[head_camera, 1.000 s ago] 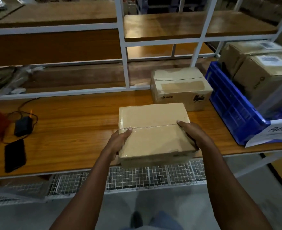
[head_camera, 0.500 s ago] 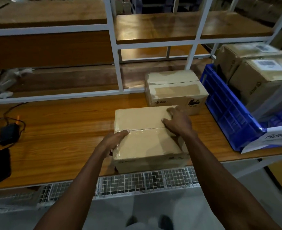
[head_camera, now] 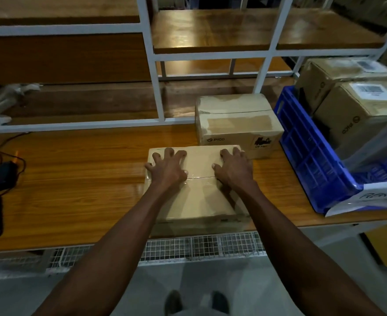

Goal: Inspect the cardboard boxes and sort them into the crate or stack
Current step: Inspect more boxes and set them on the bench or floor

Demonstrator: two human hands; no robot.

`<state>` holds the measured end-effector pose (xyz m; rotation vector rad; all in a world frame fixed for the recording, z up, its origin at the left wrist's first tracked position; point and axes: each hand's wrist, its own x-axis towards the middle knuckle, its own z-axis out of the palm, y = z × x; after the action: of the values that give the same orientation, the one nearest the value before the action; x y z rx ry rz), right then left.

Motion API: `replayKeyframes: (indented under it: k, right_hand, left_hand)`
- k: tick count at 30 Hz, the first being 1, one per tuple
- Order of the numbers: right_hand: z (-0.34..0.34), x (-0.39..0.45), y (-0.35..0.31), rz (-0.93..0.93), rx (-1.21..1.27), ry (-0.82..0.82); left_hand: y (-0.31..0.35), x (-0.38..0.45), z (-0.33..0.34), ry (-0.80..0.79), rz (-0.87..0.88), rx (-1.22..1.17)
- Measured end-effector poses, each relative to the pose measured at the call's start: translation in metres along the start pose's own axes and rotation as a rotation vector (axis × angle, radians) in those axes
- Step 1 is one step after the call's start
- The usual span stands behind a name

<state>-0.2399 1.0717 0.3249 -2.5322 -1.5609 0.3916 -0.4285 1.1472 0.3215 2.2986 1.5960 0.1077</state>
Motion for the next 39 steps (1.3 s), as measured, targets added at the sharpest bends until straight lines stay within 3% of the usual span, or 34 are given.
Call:
replayKeyframes:
  k: [6, 18, 29, 39]
  right_hand:
    - [0.004, -0.005, -0.024, -0.121, -0.033, -0.164]
    - [0.002, -0.02, -0.017, -0.127, 0.004, -0.153]
    - [0.015, -0.08, -0.033, -0.115, 0.117, -0.172]
    - [0.003, -0.103, -0.014, -0.143, 0.034, -0.144]
  left_hand:
    - [0.001, 0.012, -0.004, -0.086, -0.019, -0.011]
    - [0.001, -0.061, 0.01, 0.068, 0.086, -0.06]
    - [0.008, -0.075, 0.012, 0.083, 0.077, -0.048]
    - [-0.001, -0.109, 0.025, 0.091, 0.139, -0.046]
